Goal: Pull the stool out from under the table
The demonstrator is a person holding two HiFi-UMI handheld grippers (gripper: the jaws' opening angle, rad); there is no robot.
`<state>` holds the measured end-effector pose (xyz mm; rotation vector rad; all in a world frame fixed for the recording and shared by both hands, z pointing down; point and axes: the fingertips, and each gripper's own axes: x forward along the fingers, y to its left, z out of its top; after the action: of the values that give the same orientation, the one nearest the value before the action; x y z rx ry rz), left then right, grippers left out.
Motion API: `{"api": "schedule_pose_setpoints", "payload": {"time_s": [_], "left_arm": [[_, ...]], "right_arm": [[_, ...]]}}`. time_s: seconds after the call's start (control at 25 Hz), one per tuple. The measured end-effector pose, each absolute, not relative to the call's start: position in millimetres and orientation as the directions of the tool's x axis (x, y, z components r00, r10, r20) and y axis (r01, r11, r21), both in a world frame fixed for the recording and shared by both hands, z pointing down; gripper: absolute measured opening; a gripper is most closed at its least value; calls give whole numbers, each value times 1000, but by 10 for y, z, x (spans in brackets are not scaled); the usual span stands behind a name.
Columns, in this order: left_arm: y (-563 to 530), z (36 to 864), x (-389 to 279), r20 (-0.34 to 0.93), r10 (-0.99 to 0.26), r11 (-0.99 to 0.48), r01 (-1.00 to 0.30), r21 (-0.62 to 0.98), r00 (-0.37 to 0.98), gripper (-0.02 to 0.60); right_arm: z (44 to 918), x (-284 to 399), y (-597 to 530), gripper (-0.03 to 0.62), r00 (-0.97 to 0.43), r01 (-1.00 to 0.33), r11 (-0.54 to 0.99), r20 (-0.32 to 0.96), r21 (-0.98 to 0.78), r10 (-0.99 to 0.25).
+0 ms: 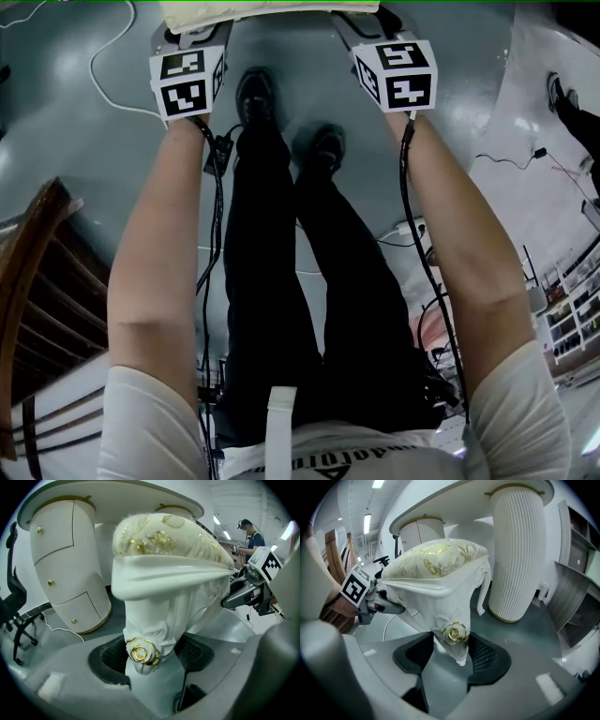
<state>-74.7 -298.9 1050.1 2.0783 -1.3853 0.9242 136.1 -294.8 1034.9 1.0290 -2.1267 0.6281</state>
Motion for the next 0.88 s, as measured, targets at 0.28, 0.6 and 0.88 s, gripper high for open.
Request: {"api": "schedule_pose_setpoints", "payload": {"time_s": [0.28,0.6,0.88], "left_arm": [[-2585,10598,-629,758,-591,-381,-924,41,277,298],[-2038,10584,-520,756,-585,-396,-917,50,294,298],[-1503,10504,-515,738,-596,-429,-902,42,318,296]], "right_arm": [[10448,1481,-2518,224,-460,-809,571,756,-139,-467],[10420,1590,-1892,220,-445,-822,553,758,-135,-477],[10352,1577,-1265,219,-434,-842,522,746,-136,-505]]}}
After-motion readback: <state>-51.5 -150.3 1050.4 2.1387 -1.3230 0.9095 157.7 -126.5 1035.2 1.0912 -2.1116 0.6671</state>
